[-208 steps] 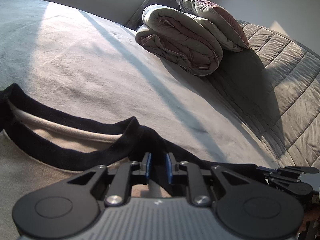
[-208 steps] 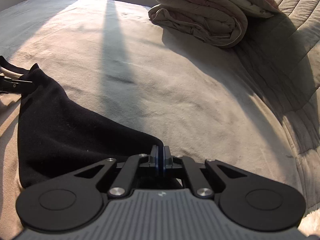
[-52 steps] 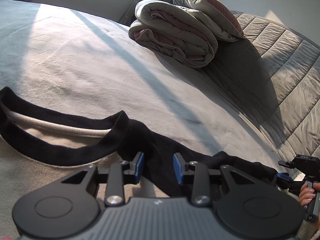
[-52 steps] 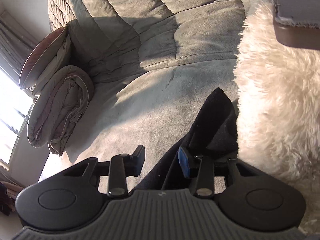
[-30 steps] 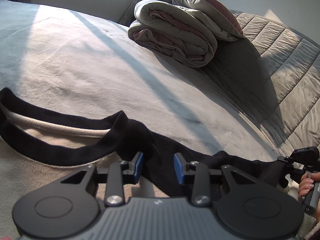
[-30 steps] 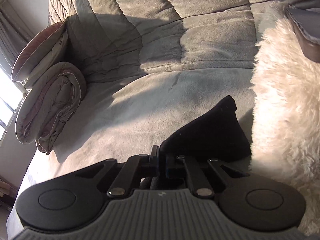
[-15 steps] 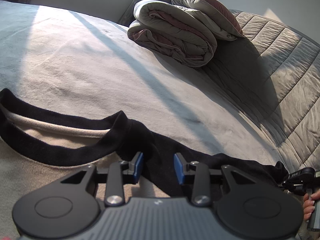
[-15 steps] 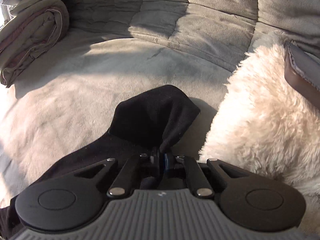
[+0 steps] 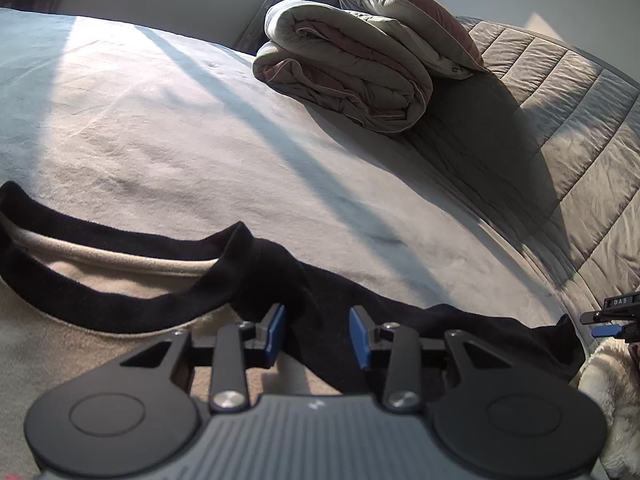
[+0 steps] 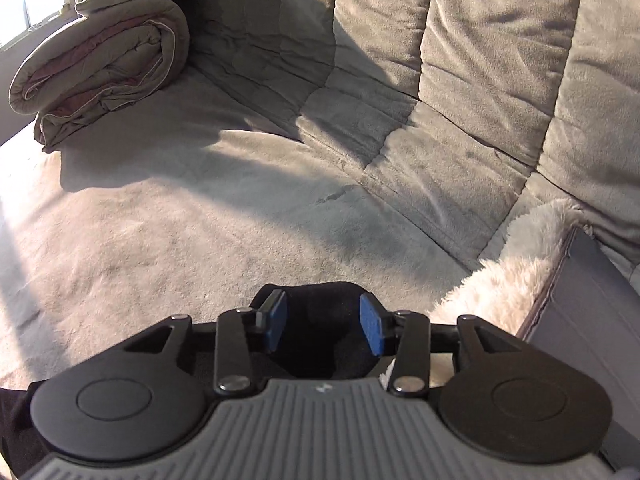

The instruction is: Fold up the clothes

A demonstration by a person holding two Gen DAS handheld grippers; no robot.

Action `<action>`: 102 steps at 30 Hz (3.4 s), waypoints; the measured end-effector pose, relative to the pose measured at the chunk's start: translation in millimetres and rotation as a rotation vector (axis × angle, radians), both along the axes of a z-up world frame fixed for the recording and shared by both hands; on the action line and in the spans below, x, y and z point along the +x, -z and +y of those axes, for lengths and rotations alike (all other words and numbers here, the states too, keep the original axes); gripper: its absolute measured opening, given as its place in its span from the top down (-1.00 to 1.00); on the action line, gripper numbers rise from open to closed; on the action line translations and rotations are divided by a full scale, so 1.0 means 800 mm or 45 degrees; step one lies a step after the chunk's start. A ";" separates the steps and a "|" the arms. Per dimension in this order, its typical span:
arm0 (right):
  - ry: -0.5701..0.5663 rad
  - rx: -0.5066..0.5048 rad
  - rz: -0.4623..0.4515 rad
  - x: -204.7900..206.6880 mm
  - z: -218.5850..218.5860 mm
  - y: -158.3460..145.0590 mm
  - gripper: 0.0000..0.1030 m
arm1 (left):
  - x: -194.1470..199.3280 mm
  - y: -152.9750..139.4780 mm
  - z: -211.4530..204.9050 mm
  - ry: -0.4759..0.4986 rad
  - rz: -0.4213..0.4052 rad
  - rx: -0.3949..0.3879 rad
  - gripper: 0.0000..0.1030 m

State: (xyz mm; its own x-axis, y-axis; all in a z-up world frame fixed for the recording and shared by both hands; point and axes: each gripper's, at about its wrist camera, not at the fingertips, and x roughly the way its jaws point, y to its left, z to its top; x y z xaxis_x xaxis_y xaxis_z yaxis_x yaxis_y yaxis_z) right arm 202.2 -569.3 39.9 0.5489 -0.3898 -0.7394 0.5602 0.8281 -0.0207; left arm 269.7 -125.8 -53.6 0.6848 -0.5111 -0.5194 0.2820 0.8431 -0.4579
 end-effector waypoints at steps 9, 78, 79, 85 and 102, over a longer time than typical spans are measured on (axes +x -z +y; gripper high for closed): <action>-0.106 -0.007 0.239 0.045 -0.021 0.061 -0.12 | 0.000 0.000 -0.001 0.005 -0.008 0.010 0.27; -0.785 0.063 -0.224 -0.092 0.316 0.055 -0.05 | -0.140 -0.069 0.157 -0.316 0.042 0.232 -0.20; -0.784 0.055 -0.210 -0.103 0.318 0.056 -0.06 | -0.151 -0.069 0.167 -0.317 0.046 0.233 -0.20; -0.784 0.106 -0.114 -0.172 0.321 0.069 -0.07 | -0.226 -0.060 0.214 -0.302 0.142 0.347 -0.21; -0.753 0.666 0.017 -0.327 0.264 0.085 0.21 | -0.421 -0.043 0.280 -0.152 0.351 0.308 0.12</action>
